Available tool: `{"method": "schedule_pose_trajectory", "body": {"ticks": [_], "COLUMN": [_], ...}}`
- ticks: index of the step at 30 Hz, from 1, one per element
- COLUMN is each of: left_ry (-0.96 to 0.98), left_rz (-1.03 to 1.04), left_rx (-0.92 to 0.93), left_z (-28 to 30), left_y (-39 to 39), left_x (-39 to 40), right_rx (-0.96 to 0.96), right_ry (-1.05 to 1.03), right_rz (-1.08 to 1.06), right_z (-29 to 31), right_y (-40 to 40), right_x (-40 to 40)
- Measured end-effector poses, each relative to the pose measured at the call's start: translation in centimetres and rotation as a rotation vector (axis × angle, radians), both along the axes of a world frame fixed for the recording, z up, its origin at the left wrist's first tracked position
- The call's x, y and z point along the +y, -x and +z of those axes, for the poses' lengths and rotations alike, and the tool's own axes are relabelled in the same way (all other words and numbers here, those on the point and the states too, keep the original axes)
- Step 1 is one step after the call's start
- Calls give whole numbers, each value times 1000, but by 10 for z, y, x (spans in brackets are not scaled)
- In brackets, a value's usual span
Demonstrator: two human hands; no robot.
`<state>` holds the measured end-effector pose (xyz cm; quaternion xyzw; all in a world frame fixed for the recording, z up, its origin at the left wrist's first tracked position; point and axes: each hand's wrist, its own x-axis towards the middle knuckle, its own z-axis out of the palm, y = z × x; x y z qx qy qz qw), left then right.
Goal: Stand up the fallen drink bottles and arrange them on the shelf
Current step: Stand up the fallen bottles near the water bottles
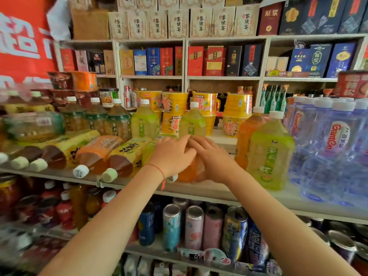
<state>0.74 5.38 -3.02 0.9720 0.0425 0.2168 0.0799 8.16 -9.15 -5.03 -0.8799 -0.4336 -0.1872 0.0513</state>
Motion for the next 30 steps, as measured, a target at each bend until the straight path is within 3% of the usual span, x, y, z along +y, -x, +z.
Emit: {"method": "schedule_pose_trajectory", "body": {"ticks": [7, 10, 12, 15, 19, 23, 26, 30], "left_ry": [289, 627, 814, 755, 720, 1022, 1184, 1347], "left_rz": [-205, -360, -348, -215, -131, -202, -283, -292], "left_rx": [-53, -54, -41, 31, 24, -26, -46, -239], "left_z": [-10, -19, -27, -39, -43, -43, -37, -32], "left_y": [16, 16, 13, 7, 5, 10, 17, 13], "left_x": [-7, -14, -17, -23, -28, -25, -26, -22], "right_rx": [-102, -157, -144, -158, -371, -351, -331, -94], "right_ry": [-51, -23, 15, 193, 355, 489, 407, 7], "right_rz": [56, 2, -10, -73, -34, 6, 59, 11], "right_z": [-9, -10, -4, 15, 33, 41, 38, 26], "right_y": [-6, -2, 3, 7, 7, 4, 1, 10], "right_x": [-10, -22, -31, -34, -11, 0, -11, -29]}}
